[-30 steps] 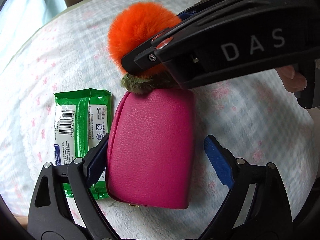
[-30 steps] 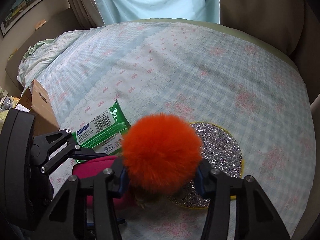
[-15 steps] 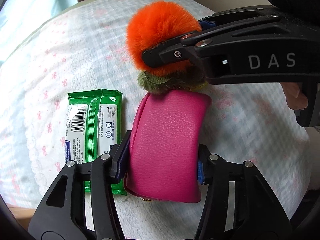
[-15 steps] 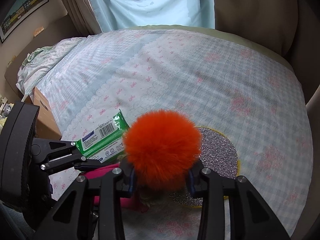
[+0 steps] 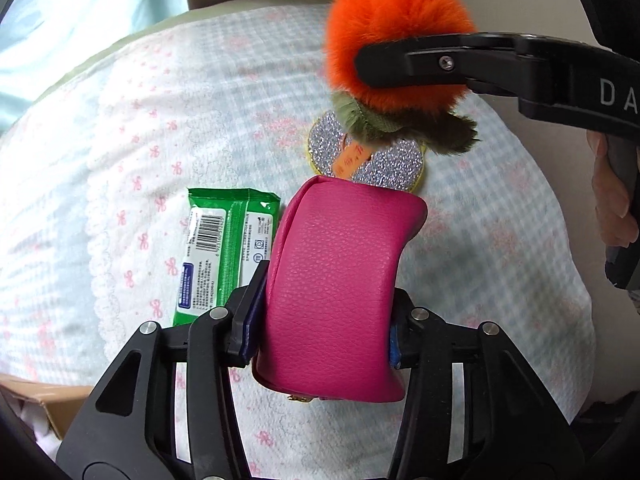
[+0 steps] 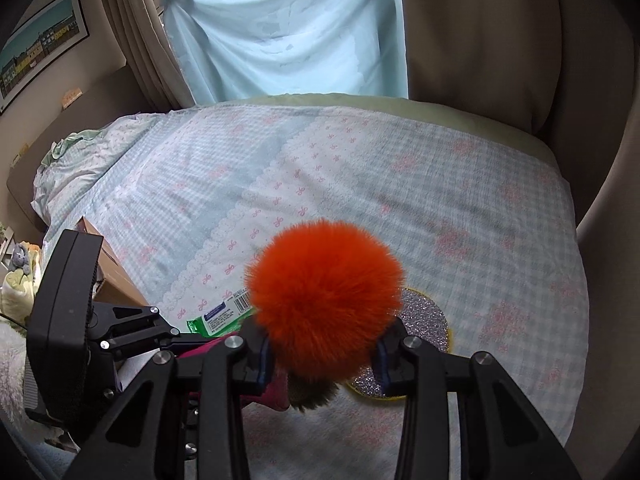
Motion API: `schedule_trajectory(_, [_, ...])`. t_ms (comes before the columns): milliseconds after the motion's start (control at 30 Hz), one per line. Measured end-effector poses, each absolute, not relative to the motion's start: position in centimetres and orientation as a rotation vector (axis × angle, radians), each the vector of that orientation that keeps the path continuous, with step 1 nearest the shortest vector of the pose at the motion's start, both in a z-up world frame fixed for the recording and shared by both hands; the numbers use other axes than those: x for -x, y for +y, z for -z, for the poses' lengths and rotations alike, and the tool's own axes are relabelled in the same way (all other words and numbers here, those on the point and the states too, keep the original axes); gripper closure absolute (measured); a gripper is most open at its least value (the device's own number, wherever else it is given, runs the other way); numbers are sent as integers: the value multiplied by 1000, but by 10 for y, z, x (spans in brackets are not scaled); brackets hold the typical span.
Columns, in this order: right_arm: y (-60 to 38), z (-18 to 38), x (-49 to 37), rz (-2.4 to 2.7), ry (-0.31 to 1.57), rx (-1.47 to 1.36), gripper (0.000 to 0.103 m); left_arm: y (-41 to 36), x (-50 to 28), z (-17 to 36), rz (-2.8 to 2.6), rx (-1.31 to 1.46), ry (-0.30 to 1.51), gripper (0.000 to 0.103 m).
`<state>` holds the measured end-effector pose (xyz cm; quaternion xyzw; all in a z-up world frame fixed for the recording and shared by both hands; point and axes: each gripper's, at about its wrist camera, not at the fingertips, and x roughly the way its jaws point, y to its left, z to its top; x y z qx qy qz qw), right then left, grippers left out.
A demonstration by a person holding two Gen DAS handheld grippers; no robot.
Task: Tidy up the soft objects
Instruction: 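Lift the pink pouch and orange pompom and carry both over the box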
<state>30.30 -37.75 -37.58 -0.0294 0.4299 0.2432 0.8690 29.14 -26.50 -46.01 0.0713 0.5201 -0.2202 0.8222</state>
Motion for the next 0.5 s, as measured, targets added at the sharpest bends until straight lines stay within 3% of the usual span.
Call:
schedule_trajectory(267, [-371, 303, -269, -442, 824, 29, 68, -242, -266, 394, 440, -110, 1047, 60])
schedule_trajectory(500, [-348, 222, -234, -409, 795, 26, 68, -199, -234, 303, 387, -65, 1002, 60])
